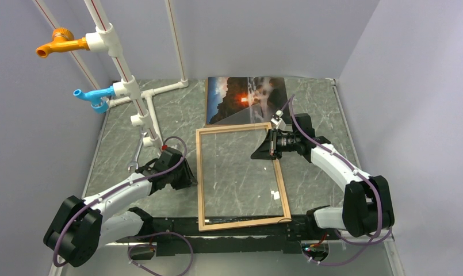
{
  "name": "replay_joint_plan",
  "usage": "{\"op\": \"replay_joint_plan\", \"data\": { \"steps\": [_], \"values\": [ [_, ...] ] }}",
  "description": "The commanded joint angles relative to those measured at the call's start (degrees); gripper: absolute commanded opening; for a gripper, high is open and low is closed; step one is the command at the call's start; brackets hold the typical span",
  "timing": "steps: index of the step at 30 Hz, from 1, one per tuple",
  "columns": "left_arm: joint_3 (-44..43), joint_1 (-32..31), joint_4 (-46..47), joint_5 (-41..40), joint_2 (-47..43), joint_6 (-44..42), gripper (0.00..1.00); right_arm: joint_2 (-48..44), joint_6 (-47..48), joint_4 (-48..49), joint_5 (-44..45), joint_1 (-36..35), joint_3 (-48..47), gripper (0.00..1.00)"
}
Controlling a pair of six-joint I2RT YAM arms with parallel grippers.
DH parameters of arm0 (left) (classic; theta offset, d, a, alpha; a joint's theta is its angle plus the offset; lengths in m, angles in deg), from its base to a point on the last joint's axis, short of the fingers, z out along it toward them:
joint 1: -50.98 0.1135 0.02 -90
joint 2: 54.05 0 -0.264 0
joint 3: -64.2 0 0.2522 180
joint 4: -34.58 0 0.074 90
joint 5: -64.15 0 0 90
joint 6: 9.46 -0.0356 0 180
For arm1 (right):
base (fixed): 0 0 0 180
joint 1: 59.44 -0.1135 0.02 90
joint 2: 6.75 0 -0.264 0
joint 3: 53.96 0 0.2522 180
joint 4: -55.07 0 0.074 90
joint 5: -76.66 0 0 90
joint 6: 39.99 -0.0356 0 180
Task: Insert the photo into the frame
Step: Place the photo frame item in the photo frame.
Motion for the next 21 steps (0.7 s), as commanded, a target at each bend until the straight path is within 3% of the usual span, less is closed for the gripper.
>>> {"op": "replay_joint_plan", "data": {
  "steps": [1,21],
  "values": [
    [-1.0,0.1,-1.8,-1.4,1.2,-1.5,0.39,-2.9,-0.1,-1.3,-0.2,-0.6,-0.9,0.00],
    [-1.3,0.2,-2.3,-1.3,1.8,-1.9,0.37,-4.9,-2.3,-4.5,0.9,-0.8,-4.6,0.00]
  ]
}}
